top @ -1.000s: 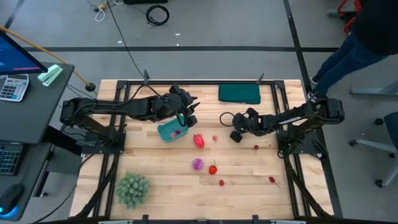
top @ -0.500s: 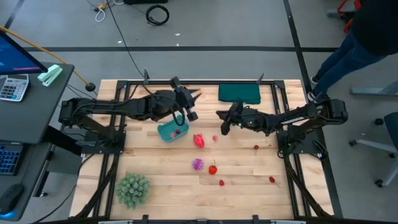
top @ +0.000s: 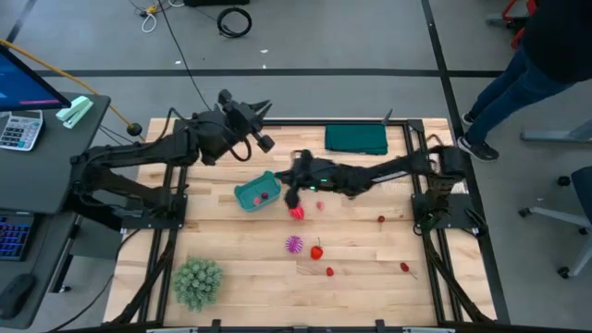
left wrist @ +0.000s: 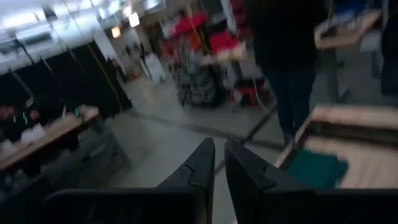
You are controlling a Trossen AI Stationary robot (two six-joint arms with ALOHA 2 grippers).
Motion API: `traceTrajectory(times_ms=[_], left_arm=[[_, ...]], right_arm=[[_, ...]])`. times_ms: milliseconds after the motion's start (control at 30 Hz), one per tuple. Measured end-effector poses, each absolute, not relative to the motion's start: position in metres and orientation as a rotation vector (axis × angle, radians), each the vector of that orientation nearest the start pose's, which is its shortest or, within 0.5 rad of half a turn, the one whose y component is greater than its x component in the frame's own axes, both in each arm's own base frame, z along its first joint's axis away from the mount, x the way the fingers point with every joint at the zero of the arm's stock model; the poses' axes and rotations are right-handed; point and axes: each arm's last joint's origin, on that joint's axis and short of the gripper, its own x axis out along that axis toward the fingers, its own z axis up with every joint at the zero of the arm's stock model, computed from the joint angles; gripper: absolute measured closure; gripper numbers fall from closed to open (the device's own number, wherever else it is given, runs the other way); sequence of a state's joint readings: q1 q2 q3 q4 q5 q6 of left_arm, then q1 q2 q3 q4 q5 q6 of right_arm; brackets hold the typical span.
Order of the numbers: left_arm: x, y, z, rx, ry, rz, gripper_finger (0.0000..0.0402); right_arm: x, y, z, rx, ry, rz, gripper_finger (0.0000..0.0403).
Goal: Pick and placing Produce into tupperware
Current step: Put the red cherry into the blue bin
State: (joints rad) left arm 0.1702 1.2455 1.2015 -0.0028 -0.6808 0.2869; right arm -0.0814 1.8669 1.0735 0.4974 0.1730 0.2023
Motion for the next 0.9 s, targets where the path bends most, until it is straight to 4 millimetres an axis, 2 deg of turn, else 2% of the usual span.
traceTrajectory(times_ms=[167, 267, 400, 467, 667, 900], left_arm=[[0.256, 0.073, 0.391, 0.223, 0.256, 0.871, 0.0365], [0.255, 0.077, 0.384, 0.215, 0.320, 0.879, 0.0368], [0.253, 0.079, 0.382, 0.216, 0.346, 0.885, 0.0365], [0.253, 0.079, 0.381, 0.216, 0.347, 0.885, 0.0362], [0.253, 0.079, 0.382, 0.216, 0.345, 0.886, 0.0366], [0.253, 0.079, 0.382, 0.216, 0.343, 0.886, 0.0374]], right_arm=[[0.448, -0.040, 0.180, 0.166, 0.343, -0.250, 0.0401], [0.466, -0.041, 0.160, 0.172, 0.391, -0.216, 0.0401], [0.479, -0.041, 0.132, 0.174, 0.504, -0.208, 0.0401], [0.482, -0.043, 0.126, 0.172, 0.531, -0.214, 0.0401], [0.481, -0.050, 0.130, 0.141, 0.542, -0.202, 0.0385], [0.473, -0.047, 0.152, 0.090, 0.589, -0.159, 0.0324]])
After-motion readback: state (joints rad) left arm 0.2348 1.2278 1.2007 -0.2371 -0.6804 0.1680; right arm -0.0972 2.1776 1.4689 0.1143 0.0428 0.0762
